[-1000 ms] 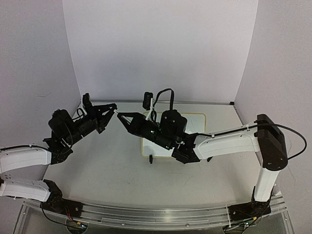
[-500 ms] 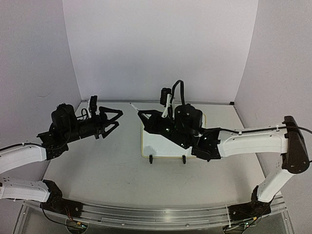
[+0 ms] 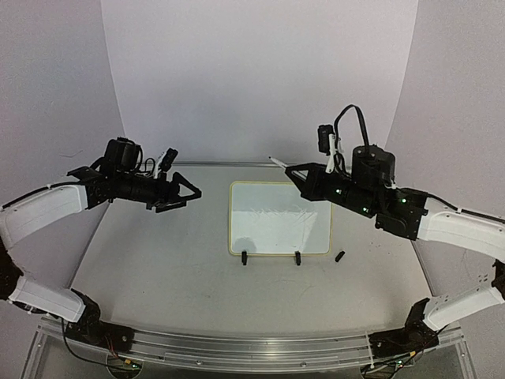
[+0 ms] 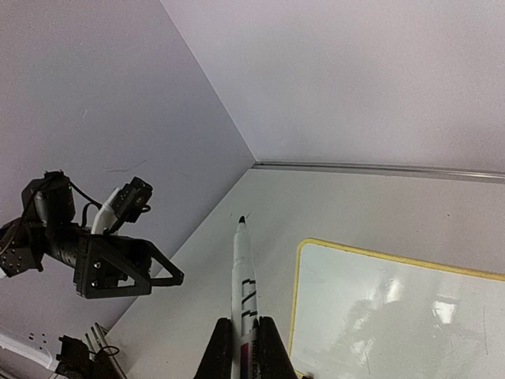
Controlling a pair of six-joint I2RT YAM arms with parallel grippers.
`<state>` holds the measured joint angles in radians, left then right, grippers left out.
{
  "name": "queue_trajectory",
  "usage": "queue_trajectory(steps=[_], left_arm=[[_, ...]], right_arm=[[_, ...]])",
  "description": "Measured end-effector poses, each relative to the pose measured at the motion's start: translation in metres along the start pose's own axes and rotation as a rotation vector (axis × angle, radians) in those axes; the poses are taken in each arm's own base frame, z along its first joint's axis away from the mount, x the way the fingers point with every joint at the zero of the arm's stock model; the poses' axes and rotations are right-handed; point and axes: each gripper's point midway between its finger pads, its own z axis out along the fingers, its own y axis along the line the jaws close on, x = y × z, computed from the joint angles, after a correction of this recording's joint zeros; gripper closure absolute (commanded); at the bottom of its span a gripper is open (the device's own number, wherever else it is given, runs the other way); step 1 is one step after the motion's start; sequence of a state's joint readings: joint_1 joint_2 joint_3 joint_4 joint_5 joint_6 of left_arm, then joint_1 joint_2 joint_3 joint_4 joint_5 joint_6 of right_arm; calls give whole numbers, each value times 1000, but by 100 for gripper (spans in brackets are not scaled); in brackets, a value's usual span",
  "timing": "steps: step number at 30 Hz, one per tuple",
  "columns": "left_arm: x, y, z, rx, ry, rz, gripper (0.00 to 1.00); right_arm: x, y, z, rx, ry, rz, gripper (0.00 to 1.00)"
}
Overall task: Write a sentence on the whiteboard
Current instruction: Hold the whiteboard at the center of the board.
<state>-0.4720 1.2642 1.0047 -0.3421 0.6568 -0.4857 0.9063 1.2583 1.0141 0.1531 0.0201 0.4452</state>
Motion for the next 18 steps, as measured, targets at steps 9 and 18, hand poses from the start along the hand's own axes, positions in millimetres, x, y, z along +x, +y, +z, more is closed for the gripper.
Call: queue_trajectory(steps=[9,18], left_arm=[[-37,35,30,-66,0,88,12],[-67,53,70,-35,-21,217,16]], right_arm=[[32,-49,-1,-3,136,17,100],[56,-53,12,-29,180,36,100]])
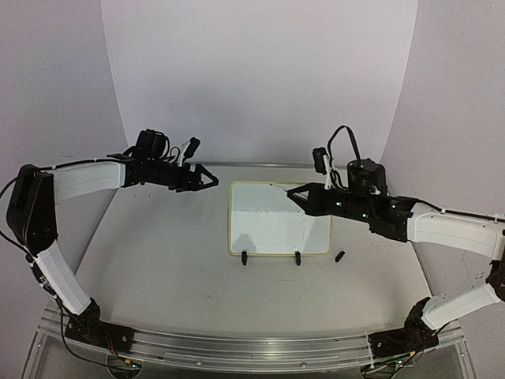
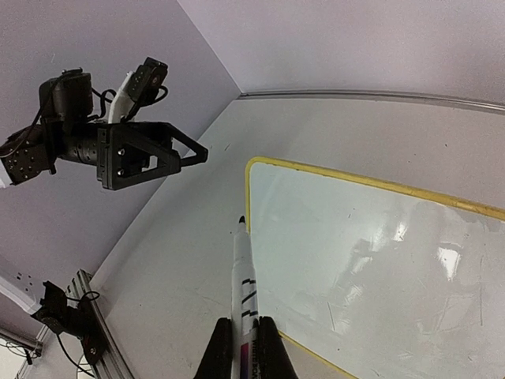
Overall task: Write a sentence on the whiteboard
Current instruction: Hold the whiteboard at the center of the board.
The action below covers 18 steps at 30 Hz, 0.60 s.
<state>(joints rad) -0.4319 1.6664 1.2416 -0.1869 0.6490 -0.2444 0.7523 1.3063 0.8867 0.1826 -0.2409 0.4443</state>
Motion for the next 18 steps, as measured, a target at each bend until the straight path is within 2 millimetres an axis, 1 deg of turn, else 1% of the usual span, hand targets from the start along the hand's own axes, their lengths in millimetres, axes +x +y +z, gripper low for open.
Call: queue_trajectory(steps=[3,5,8,13,18], left_arm=[[4,2,18,69,21,15,21],[8,3,28,112,37,20,24],[12,3,41,175,57,32,30],[14,-2,56,249,79,51,46],[18,-19,64,306,101,113,64]], right_arm=[[11,-4,11,25,20,3,100],[20,-2,16,29,35,1,100],[25,3,22,19,39,0,100],[34,3,32,19,50,11,100],[43,1,42,32,57,26,100]])
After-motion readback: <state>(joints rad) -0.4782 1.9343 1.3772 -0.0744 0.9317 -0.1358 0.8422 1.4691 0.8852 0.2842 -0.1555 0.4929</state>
